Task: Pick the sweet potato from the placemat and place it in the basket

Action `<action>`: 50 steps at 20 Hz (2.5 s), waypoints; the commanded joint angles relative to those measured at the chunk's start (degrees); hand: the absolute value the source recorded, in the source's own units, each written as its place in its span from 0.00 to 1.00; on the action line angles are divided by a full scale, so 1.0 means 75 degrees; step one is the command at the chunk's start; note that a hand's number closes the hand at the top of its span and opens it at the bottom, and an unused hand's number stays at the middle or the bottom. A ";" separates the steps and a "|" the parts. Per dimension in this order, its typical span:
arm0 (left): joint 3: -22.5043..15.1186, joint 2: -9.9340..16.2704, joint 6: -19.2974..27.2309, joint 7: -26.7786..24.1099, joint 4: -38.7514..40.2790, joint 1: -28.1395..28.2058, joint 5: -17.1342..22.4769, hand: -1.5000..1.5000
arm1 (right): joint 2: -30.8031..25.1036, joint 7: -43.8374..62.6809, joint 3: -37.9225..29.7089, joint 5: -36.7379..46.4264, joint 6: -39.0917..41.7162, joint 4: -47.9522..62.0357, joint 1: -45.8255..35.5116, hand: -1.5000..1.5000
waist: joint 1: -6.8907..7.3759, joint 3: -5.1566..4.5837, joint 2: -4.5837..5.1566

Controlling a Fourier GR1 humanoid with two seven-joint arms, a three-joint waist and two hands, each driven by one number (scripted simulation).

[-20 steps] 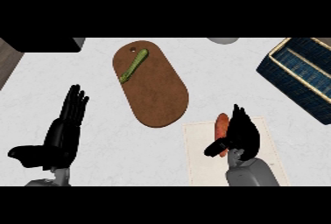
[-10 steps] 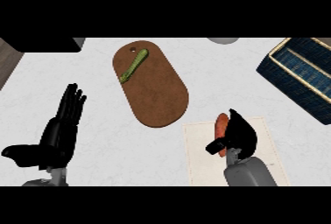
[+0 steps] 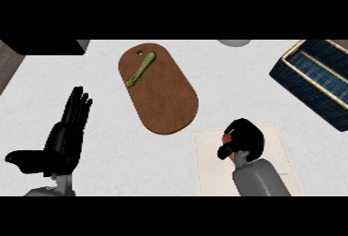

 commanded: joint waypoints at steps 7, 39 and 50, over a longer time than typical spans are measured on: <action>0.0146 -0.0251 -0.0503 -0.0353 -0.0128 0.0576 -0.0212 0.50 | 0.0056 0.0230 0.0323 0.0516 -0.0353 0.0547 -0.0472 1.00 | 0.0016 0.0014 0.0018; 0.0294 -0.0078 -0.0532 0.0237 -0.0231 0.0015 -0.0249 0.50 | -0.0908 0.0608 -0.3020 0.2126 -0.4594 0.5663 -0.8065 1.00 | 0.0176 0.0011 0.0056; 0.0209 -0.0419 -0.0315 -0.0033 -0.0303 0.0489 -0.0410 0.50 | -0.1745 0.1068 -0.2950 0.2773 -0.3092 0.5146 -0.7189 1.00 | -0.0066 0.0011 -0.0033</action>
